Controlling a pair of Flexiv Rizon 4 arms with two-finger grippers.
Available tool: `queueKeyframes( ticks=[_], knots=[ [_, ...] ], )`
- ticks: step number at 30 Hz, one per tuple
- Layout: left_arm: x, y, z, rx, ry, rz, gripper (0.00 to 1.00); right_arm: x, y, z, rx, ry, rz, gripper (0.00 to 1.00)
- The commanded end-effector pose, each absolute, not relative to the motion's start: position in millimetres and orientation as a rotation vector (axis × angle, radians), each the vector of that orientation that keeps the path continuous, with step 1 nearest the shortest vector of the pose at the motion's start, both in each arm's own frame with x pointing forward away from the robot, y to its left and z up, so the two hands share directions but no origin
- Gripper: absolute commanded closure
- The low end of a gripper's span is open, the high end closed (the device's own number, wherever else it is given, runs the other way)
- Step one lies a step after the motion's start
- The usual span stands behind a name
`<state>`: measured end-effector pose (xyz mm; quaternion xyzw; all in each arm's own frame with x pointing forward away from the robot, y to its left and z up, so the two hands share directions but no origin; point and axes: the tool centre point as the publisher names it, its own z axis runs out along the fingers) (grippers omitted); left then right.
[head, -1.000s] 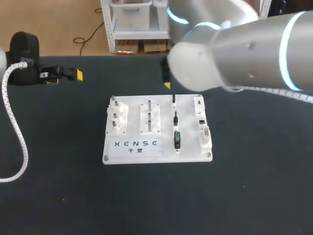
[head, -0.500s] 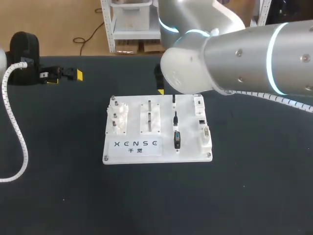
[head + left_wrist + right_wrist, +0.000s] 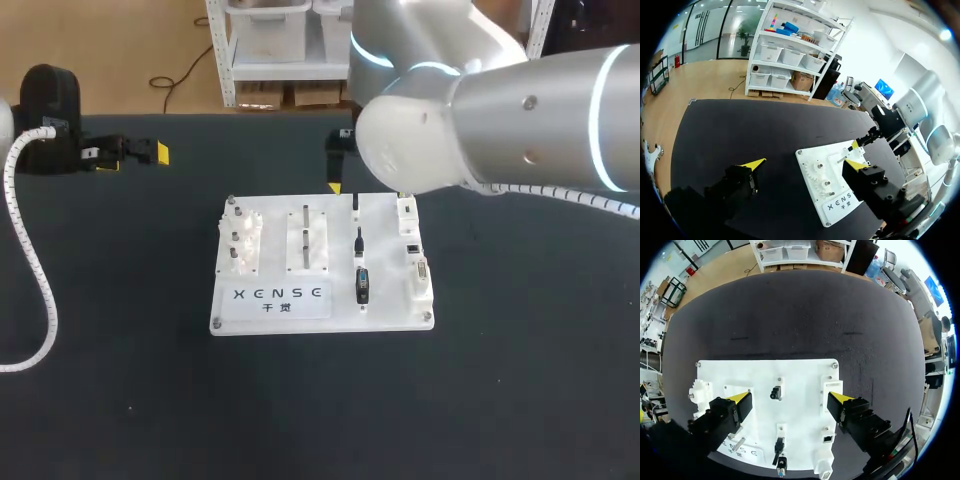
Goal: Insert the USB connector, Ethernet cable, and multi-pin plug into their matching sockets one by one.
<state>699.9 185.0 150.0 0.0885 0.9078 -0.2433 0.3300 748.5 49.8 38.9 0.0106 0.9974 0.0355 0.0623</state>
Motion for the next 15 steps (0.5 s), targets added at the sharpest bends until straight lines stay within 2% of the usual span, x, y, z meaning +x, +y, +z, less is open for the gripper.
queueKeyframes(
  ticks=[1,15],
  knots=[
    [700,185,150,0.232,2.374,-0.636,0.00,746,49,39,0.035,3.008,0.107,0.00],
    [700,185,150,0.232,2.374,-0.636,0.00,753,61,22,0.096,3.059,-0.017,0.00]
  ],
)
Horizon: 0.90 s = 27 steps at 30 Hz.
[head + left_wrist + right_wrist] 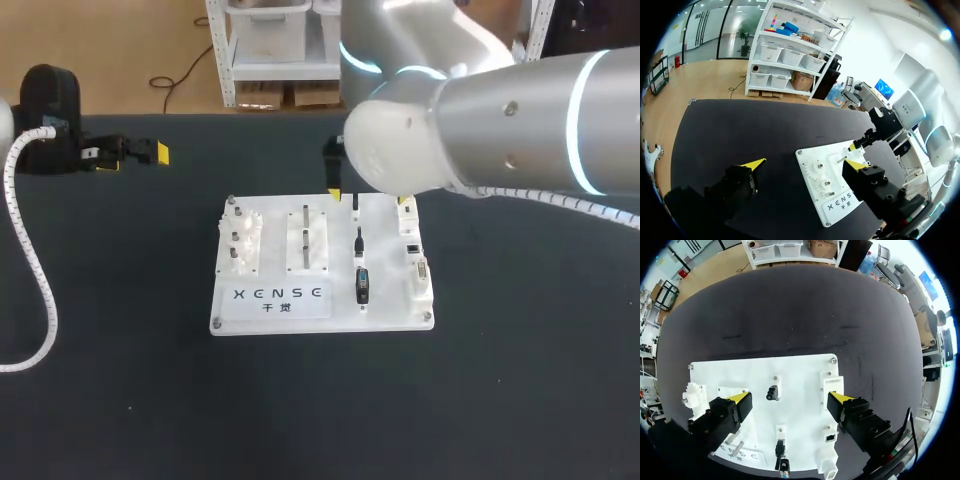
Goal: Insert the USB connector, Ethernet cable, and multi-pin plug into their matching sockets one by one.
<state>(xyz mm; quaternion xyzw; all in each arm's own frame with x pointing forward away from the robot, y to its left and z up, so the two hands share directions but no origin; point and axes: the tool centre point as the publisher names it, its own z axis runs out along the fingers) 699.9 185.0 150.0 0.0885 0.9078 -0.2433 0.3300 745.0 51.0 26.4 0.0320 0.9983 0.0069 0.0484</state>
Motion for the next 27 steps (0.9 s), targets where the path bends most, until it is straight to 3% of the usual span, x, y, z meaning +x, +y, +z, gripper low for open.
queueKeyframes(
  ticks=[1,9,11,12,13,27],
  knots=[
    [700,185,150,0.232,2.374,-0.636,0.00,753,63,22,0.082,3.060,-0.022,0.00],
    [700,185,150,0.232,2.374,-0.636,0.00,753,70,14,0.018,3.082,-0.084,0.02],
    [700,185,150,0.232,2.374,-0.636,0.00,752,71,12,0.005,3.091,-0.082,0.19],
    [700,185,150,0.232,2.374,-0.636,0.00,752,71,11,0.005,3.092,-0.084,0.44],
    [700,185,150,0.232,2.374,-0.636,0.00,751,71,10,0.005,3.091,-0.085,0.51],
    [700,185,150,0.232,2.374,-0.636,0.00,756,70,6,0.002,3.076,-0.091,0.55]
  ],
)
